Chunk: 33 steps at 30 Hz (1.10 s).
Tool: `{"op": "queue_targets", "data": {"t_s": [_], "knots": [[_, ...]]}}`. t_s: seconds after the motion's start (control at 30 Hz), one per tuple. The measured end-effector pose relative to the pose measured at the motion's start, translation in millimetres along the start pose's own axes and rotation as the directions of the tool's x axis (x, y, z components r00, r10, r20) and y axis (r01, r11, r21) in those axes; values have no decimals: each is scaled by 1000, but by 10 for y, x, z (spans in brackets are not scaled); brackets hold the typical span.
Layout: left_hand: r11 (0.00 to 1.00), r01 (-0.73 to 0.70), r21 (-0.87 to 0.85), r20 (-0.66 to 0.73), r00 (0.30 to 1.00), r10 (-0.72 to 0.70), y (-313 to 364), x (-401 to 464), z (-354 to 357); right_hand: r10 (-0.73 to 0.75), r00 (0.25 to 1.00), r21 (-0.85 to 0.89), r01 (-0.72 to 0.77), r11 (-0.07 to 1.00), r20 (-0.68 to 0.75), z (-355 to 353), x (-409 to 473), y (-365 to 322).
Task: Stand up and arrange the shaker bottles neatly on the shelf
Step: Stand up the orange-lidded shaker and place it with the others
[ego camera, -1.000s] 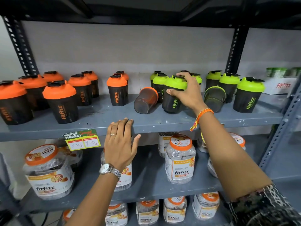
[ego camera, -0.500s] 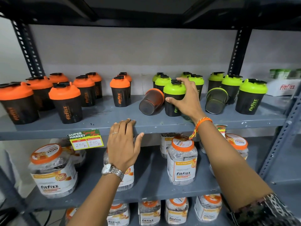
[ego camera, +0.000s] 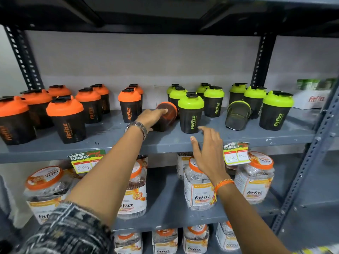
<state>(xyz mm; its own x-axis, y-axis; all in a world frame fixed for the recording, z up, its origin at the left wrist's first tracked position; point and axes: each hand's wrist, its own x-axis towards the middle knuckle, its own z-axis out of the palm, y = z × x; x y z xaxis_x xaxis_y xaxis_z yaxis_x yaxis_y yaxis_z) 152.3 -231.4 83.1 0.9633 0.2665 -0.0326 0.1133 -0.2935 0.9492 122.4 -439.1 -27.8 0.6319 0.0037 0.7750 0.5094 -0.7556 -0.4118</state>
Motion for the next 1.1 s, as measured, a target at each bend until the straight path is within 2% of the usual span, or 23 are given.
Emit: {"op": "queue_targets", "data": {"t_s": [0.1,0.2,0.33,0.47,0.53,0.63,0.7,0.77,0.83,0.87,0.93,1.1], "knots": [[996,71,-60,14,997,-71,69,32,23,-76,997,-95,77,992,14,55,-62,54],[981,157,-116,38,987,-154,83,20,-36,-101,995,-117,103,988,20,79,-75,110],[885,305,-352,155,951,-266,71,-99,-240,-114,993,-132,115,985,15,102,-84,145],[724,354,-593,281,933,-226,-52,-295,-432,-131,991,-136,126,983,-29,144,-84,152],[651,345,-676,290,937,-195,-122,-384,-499,-154,987,-136,146,980,-49,159,-79,159],[665,270,-696,209,963,-172,-202,-486,-552,-162,985,-145,153,978,-52,176,-88,171],[749,172,-640,89,985,-150,-262,-529,-554,-167,985,-146,158,977,-51,179,-92,172],[866,45,-497,-122,985,-121,-350,-539,-536,-173,984,-153,163,975,-50,174,-96,172],[973,-41,-226,-377,925,-49,-446,-535,-521,-177,983,-158,168,973,-49,167,-98,169],[995,-56,-83,-469,883,11,-484,-538,-522,-179,983,-161,169,972,-48,165,-102,163],[995,-67,72,-557,825,96,-516,-548,-529,-176,984,-161,167,973,-42,160,-104,150],[977,-33,211,-651,741,166,-528,-518,-527,-176,984,-158,169,973,-30,156,-108,166]]}}
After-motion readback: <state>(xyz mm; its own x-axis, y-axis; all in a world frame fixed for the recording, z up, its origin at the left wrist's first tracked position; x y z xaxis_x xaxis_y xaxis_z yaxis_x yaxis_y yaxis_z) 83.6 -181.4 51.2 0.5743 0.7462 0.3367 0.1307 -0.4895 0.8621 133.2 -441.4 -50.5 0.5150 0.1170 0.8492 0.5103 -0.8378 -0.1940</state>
